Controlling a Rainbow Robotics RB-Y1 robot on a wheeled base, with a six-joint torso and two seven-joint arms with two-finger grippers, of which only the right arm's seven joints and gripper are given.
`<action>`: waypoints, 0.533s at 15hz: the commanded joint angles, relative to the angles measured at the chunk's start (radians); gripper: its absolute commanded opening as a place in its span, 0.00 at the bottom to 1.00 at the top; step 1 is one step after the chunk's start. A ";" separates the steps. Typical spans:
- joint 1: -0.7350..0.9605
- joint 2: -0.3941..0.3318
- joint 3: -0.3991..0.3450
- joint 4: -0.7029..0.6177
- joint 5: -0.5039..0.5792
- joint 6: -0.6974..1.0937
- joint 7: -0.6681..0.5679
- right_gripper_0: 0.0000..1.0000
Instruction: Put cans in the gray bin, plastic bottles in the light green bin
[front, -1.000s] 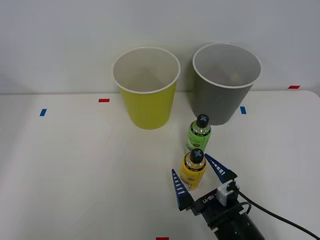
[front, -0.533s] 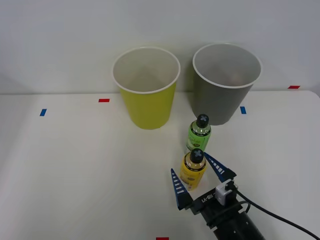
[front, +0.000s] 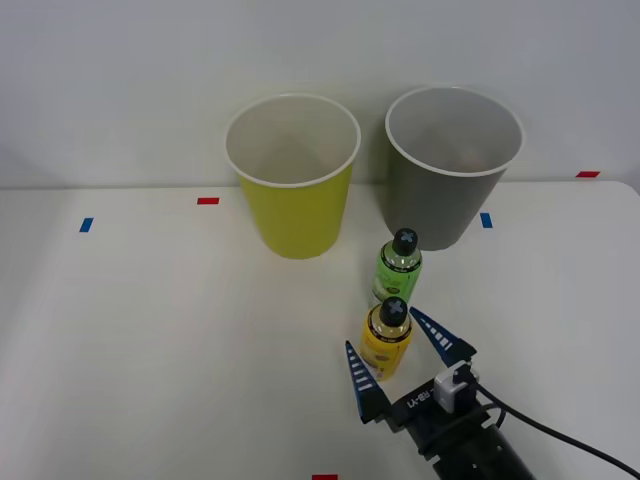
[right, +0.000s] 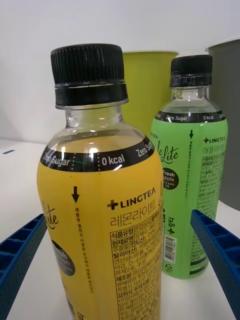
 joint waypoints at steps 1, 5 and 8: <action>-0.003 0.012 0.009 -0.002 0.001 0.005 0.008 1.00; -0.018 0.026 0.007 -0.004 0.010 0.037 0.027 1.00; -0.020 0.029 0.001 -0.004 0.009 0.038 0.042 1.00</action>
